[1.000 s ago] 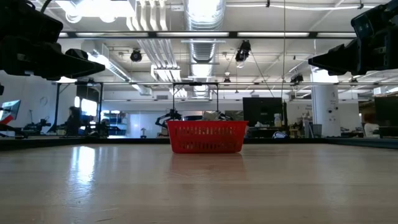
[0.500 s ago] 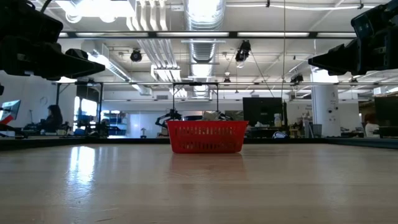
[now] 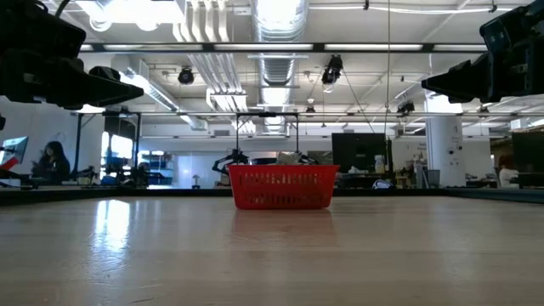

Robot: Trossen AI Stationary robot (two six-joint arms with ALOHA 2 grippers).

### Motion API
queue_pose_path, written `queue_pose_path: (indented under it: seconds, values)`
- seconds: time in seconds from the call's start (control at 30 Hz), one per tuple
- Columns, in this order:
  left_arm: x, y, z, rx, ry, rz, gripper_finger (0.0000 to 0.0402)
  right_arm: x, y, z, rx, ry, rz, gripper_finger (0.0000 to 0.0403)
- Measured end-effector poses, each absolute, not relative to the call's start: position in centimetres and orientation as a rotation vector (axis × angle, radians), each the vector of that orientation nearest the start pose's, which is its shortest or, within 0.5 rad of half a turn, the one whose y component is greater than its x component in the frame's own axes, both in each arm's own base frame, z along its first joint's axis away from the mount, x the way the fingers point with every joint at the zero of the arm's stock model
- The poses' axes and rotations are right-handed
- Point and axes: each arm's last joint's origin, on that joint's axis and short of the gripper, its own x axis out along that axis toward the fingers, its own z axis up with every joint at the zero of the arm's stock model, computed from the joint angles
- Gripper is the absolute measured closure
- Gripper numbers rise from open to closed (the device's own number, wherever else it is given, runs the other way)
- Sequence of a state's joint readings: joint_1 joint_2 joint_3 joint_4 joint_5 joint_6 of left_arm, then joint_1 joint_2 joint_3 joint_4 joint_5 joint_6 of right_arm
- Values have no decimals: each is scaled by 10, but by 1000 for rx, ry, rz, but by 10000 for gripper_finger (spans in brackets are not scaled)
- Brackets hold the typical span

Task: Pick and place items into bin
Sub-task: Return to Home Position

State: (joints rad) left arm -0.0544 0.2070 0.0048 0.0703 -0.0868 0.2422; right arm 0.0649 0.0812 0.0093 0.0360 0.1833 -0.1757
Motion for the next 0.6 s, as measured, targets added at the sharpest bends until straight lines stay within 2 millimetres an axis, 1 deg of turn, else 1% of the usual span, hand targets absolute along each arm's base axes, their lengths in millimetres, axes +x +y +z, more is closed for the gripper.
queue_pose_path:
  seconds: [0.4,0.6]
  values:
    - [110,-3,154,251,137,16,235,102,1,164,-180,46,-115,321]
    - [109,-3,155,251,135,16,235,102,1,164,-179,46,-115,326]
